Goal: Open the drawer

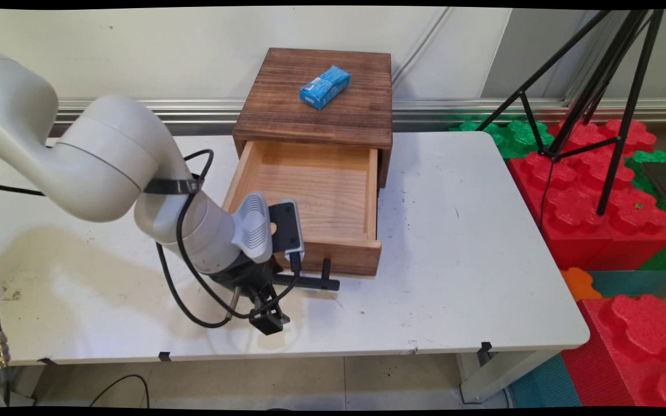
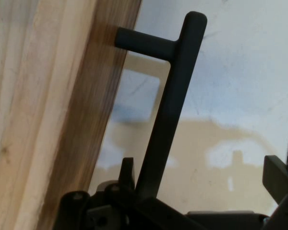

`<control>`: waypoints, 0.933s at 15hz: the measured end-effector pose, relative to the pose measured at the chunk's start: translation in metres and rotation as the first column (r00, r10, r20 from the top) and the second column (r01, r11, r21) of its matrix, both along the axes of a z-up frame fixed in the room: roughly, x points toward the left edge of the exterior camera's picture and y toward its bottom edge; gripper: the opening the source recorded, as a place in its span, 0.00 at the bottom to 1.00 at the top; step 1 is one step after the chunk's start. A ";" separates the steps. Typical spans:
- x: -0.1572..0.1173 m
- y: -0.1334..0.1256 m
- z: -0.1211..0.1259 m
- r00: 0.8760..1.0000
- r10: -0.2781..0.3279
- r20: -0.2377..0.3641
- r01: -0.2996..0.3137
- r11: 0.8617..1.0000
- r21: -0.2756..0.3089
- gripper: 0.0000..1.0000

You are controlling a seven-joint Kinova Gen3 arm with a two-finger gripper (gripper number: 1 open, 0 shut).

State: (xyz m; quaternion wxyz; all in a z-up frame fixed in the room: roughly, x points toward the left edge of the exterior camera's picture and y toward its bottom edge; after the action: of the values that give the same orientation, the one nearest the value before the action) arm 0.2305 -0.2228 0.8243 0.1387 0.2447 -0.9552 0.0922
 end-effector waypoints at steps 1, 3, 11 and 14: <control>0.000 0.002 0.000 1.000 0.000 0.000 0.000 1.000 0.002 1.00; 0.000 0.007 0.000 1.000 -0.001 0.000 0.001 1.000 0.006 1.00; -0.001 0.022 0.002 1.000 -0.007 -0.002 0.007 1.000 0.024 1.00; -0.001 0.027 0.002 1.000 -0.010 -0.002 0.010 1.000 0.030 1.00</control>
State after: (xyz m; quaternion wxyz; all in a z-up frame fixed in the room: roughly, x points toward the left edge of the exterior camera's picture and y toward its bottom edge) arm 0.2296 -0.1957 0.8264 0.1366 0.2421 -0.9575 0.0770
